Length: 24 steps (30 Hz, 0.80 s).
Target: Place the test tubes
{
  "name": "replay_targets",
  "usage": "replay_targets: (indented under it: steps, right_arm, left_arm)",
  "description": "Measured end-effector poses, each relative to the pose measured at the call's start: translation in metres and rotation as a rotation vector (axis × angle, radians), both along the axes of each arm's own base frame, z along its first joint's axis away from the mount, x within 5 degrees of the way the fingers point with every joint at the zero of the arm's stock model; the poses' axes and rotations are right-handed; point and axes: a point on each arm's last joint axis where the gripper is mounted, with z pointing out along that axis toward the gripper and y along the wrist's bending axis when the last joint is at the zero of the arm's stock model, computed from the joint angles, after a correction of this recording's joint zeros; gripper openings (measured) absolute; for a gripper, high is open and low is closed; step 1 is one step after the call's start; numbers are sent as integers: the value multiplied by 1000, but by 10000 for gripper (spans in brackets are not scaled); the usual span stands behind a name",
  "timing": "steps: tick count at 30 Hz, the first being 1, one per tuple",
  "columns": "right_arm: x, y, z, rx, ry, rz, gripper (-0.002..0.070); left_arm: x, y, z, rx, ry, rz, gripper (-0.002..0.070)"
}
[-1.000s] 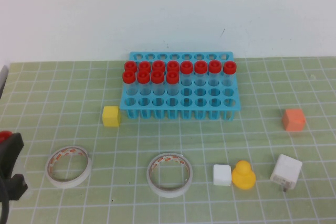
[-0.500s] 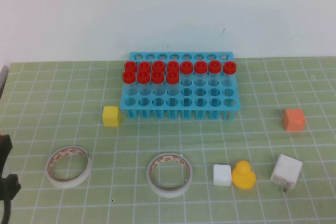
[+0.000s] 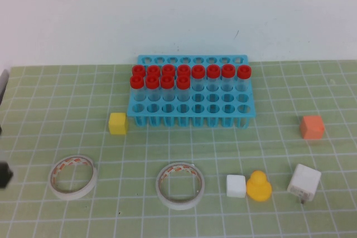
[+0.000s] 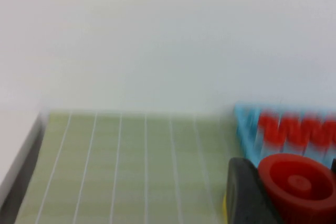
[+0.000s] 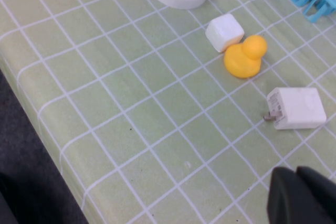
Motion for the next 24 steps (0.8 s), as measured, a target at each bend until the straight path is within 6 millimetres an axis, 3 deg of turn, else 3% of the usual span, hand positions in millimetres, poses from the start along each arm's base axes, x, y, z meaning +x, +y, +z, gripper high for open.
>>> replay_targets:
  steps: [8,15,18,24]
  right_arm:
    - [0,0,0,0,0,0,-1]
    - [0,0,0,0,0,0,-1]
    - [0,0,0,0,0,0,-1]
    - [0,0,0,-2,1,-1,-1]
  left_arm:
    - [37,-7,12,-75,-272,-55,267]
    - [98,-32,-15,-37,-249,-290,267]
    - [129,-40,-25,-120,-197,-358,267]
    - [186,-63,-24,-128,-184,-538,267]
